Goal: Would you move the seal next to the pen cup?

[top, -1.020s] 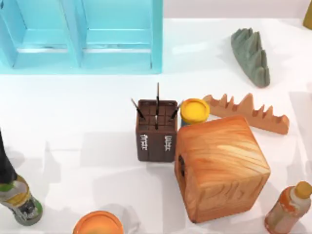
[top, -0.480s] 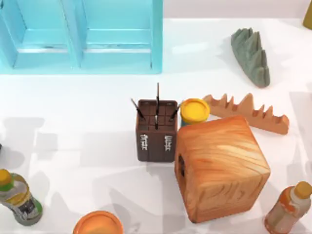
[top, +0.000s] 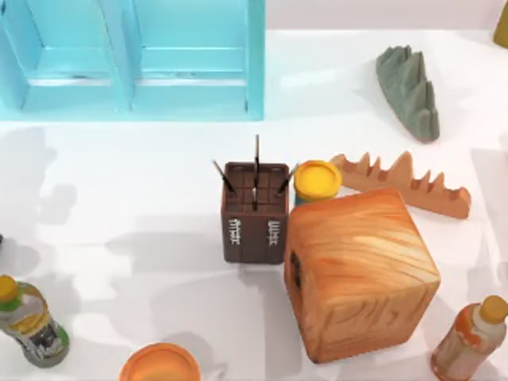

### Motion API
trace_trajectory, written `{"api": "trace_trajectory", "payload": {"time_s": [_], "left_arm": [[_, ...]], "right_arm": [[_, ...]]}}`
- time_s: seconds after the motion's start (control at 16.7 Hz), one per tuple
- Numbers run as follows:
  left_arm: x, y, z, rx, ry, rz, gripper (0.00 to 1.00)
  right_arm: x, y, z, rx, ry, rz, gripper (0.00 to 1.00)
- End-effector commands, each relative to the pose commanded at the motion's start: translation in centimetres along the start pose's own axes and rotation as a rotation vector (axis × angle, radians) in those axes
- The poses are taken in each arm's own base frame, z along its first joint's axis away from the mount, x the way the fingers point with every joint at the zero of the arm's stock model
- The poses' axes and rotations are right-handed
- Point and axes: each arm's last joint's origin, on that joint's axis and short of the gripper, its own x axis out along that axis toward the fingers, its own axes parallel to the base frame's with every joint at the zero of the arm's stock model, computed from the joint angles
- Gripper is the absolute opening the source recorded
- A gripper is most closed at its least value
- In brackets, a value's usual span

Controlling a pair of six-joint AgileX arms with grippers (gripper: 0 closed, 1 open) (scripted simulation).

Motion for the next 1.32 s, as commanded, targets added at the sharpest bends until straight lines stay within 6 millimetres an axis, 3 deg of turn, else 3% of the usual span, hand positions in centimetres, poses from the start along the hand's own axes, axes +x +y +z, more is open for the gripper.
{"api": "trace_trajectory", "payload": {"time_s": [0.3,0.78,1.32], "left_arm": [[1.3,1.7,3.9,0.002,0.156,-0.027,1.0],[2.0,1.8,4.3,0.003,0.175,-0.03,1.0],[11.1,1.7,2.7,0.002,0.172,-0.029,1.0]], "right_arm": [[0.0,0.0,0.0,0.0,0.0,0.0,1.0],[0.0,0.0,0.0,0.0,0.0,0.0,1.0],[0.0,0.0,0.0,0.0,0.0,0.0,1.0]]}}
